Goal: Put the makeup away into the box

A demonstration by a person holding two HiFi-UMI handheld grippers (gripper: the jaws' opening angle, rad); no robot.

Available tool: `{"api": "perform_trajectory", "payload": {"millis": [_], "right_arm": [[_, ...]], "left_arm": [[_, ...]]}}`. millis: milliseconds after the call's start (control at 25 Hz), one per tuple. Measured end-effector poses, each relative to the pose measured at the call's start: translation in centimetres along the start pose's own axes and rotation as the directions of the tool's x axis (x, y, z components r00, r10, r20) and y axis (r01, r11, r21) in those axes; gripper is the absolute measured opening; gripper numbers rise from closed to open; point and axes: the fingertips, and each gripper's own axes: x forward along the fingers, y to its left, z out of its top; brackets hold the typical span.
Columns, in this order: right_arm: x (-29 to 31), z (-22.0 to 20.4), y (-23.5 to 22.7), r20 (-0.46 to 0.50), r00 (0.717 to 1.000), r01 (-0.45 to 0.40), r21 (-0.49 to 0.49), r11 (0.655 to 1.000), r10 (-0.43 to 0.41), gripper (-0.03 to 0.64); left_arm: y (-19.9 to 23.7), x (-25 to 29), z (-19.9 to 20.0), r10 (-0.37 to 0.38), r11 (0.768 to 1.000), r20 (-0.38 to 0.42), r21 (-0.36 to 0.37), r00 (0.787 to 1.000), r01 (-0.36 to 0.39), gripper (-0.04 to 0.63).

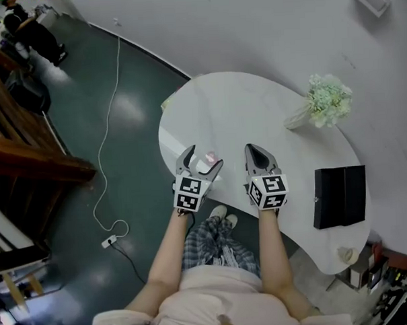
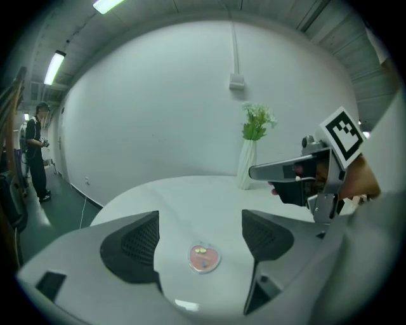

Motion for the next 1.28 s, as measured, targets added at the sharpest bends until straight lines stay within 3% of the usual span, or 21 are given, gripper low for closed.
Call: {"api": "perform_trajectory", "payload": {"millis": [240, 600, 720, 1280], "right_arm": [[2.2, -3.5, 0.6, -0.165, 0.985, 0.028, -0.116, 0.993, -0.047, 0.017], [2.3, -4.7, -0.5, -0.214, 0.973, 0.065, -0.117, 0.991, -0.089, 0.017], [1.9, -5.1, -0.6, -0.221, 0.971, 0.071, -0.110, 0.991, -0.094, 0.017], [0.6, -5.8, -1.4, -0.229, 0.966, 0.100, -0.091, 0.991, -0.119, 0.017]], "left_arm": [[-0.6, 2.8, -4.0, -0.008, 0.999, -0.144, 0.041, 0.990, 0.014, 0.394], [-0.6, 4.6, -6.7, -0.041, 0.997, -0.283, 0.046, 0.958, 0.057, 0.385], [-0.3, 4.7, -7.1, -0.027, 0.998, -0.292, 0.043, 0.956, 0.041, 0.294], [-0.6, 5.2, -7.6, -0.034, 0.997, -0.329, 0.058, 0.944, 0.056, 0.270]]}}
